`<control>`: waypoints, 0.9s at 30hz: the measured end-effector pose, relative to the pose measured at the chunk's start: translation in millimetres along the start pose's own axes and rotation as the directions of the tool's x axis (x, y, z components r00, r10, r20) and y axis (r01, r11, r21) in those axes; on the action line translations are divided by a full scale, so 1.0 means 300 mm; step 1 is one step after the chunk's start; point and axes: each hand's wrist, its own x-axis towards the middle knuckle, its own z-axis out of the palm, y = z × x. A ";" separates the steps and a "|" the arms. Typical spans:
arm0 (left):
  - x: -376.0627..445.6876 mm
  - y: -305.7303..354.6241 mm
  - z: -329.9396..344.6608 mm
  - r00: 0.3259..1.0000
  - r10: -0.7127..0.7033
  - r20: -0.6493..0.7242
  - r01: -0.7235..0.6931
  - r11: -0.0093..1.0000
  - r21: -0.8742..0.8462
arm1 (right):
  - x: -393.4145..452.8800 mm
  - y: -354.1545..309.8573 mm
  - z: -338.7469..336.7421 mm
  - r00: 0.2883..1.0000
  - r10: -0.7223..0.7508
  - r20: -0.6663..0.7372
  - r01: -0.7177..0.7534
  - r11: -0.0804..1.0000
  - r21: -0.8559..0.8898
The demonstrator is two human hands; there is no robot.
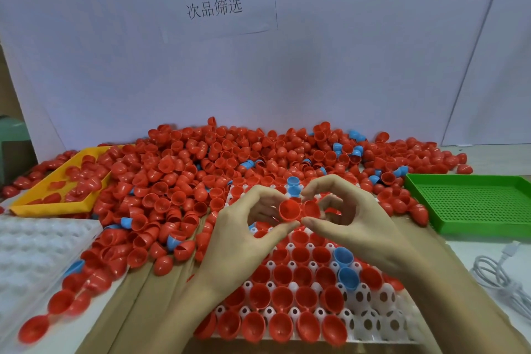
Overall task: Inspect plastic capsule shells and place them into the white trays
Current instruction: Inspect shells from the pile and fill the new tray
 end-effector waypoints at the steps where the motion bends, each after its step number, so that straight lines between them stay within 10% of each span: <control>1: 0.000 0.000 0.000 1.000 -0.015 0.000 0.015 1.000 -0.015 | -0.001 -0.002 0.002 1.000 -0.006 -0.001 0.006 1.000 0.000; 15: 0.006 -0.019 -0.001 0.990 -0.121 -0.069 0.106 0.975 -0.196 | -0.010 -0.041 0.008 0.997 0.030 0.067 -0.034 0.997 0.064; 27: 0.015 -0.070 -0.023 0.990 -0.135 -0.044 0.136 0.991 0.009 | -0.018 -0.018 -0.004 0.999 0.029 -0.021 -0.032 0.985 -0.170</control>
